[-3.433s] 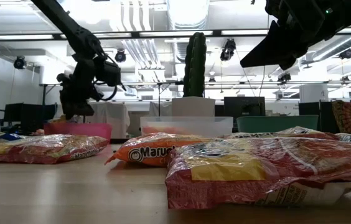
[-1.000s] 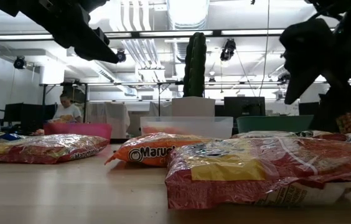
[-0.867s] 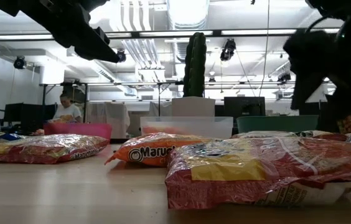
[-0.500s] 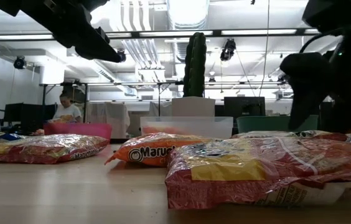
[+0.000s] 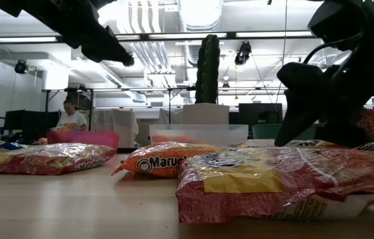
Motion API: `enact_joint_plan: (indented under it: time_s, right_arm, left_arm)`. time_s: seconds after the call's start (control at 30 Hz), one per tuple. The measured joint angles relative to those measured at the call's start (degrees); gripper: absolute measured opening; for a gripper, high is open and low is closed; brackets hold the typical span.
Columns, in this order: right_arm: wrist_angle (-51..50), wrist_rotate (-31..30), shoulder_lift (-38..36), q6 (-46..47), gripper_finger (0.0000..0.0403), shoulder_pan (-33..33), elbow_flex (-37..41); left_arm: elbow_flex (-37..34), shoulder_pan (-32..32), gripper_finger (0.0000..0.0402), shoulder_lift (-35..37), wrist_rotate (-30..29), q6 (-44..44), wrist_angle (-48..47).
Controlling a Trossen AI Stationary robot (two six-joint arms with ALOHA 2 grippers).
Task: Sort Maruchan noodles
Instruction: Put the red noodle pack into the green bin
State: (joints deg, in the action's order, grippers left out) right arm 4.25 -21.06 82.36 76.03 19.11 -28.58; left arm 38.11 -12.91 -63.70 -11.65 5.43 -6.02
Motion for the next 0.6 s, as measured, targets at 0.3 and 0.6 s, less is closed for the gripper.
enact_joint_plan:
  time_s: [0.3, 0.6]
  right_arm:
    - [-0.5, -0.5, -2.3, -2.1, 0.0105, 0.0, 0.2]
    - [-1.0, -0.7, -8.1, -7.5, 0.0012, 0.0, -0.6]
  left_arm:
    - [0.0, 0.0, 0.0135, 0.0, 0.0, 0.0, 1.1]
    - [0.0, 0.0, 0.0135, 0.0, -2.6, -0.4, 1.4]
